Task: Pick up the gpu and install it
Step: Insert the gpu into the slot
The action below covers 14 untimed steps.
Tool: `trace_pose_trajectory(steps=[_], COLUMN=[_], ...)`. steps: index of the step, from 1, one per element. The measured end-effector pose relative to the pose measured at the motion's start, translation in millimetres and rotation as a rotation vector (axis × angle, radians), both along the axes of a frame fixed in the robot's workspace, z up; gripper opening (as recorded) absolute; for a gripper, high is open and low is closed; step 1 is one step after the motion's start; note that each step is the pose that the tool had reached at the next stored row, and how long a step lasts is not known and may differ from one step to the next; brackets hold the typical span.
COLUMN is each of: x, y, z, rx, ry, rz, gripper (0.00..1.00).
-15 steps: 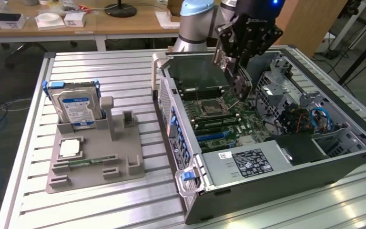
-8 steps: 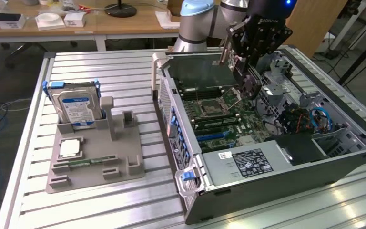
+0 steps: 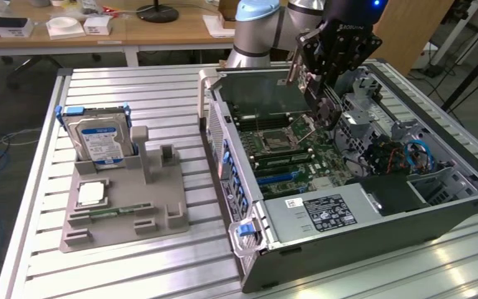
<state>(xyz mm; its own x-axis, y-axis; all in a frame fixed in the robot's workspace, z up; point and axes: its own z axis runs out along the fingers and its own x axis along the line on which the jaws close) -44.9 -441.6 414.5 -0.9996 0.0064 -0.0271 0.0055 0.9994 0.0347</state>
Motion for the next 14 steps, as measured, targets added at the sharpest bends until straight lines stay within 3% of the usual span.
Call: trace_pose_trajectory(steps=[11,14], x=[0.0,5.8], y=[0.0,0.0], z=[0.0,0.0], rx=[0.0,-0.0001], ry=[0.0,0.0], rz=[0.0,0.0], gripper=[0.26,0.26])
